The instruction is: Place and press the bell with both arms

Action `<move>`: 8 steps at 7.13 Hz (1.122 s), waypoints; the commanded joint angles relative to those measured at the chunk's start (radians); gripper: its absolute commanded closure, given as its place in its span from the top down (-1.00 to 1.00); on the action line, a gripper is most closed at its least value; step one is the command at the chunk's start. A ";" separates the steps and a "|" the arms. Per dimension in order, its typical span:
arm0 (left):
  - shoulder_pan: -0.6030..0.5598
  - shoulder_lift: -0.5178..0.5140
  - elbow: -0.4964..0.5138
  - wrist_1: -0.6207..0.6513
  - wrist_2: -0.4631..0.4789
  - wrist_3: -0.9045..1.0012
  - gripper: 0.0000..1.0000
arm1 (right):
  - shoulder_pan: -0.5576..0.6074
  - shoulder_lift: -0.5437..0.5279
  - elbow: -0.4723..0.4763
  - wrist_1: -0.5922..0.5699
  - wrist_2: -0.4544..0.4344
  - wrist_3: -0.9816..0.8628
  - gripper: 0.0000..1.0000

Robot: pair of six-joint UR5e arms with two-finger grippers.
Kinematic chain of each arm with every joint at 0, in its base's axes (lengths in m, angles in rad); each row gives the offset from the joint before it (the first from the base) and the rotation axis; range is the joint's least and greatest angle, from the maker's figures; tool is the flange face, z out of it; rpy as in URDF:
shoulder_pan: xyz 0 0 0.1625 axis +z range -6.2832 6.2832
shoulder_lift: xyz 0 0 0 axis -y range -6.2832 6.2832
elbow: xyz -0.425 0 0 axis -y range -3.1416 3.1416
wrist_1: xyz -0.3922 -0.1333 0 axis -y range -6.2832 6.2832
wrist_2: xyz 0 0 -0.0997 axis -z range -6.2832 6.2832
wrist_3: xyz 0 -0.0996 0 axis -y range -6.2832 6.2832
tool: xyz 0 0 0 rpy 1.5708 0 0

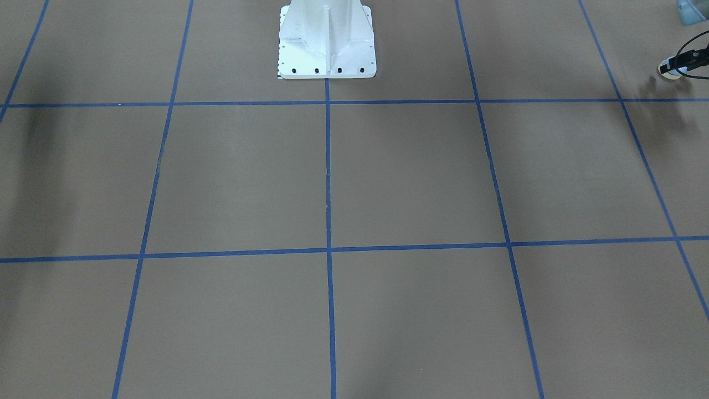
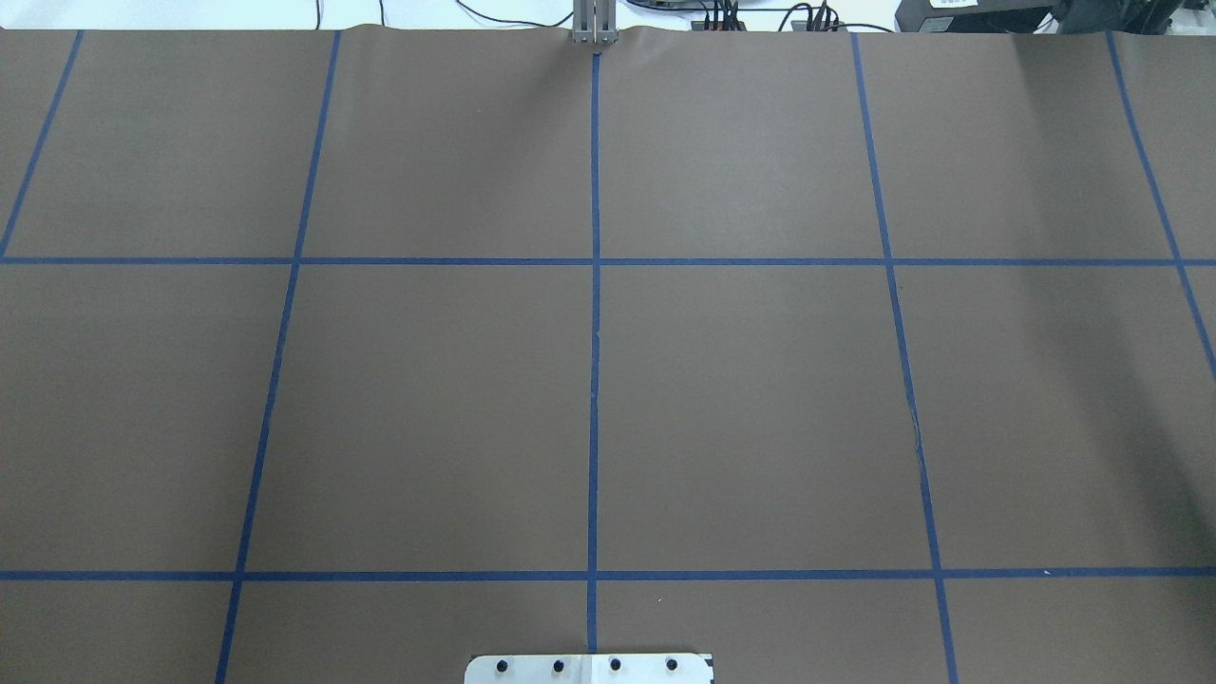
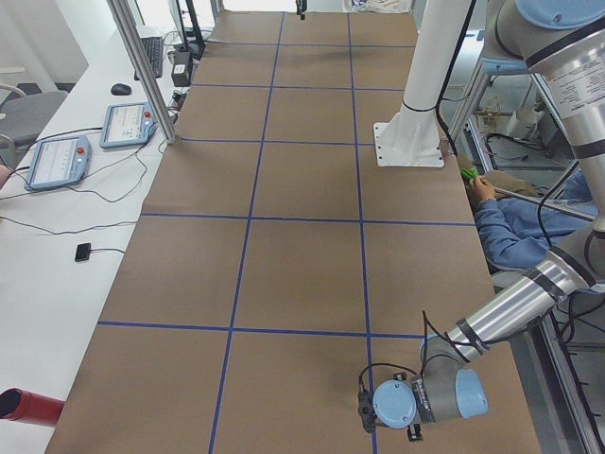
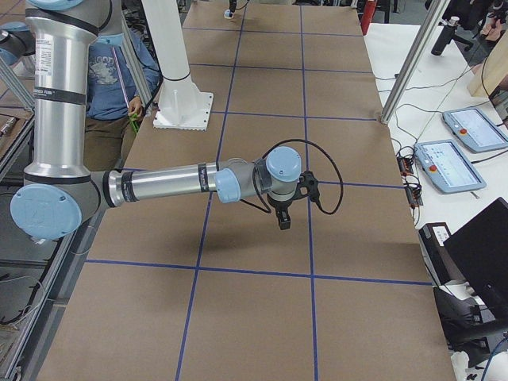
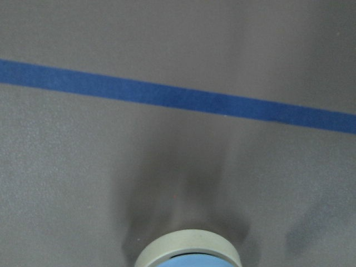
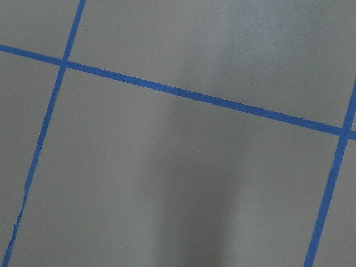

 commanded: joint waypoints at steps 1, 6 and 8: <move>0.011 -0.001 0.002 0.001 0.000 -0.009 0.92 | -0.004 0.000 0.000 0.000 0.000 0.000 1.00; 0.013 0.001 0.019 0.001 0.001 -0.012 0.89 | -0.010 0.000 0.000 0.000 -0.002 0.000 1.00; 0.014 0.001 0.017 0.001 0.001 -0.014 0.87 | -0.010 0.000 0.000 -0.001 -0.002 0.000 1.00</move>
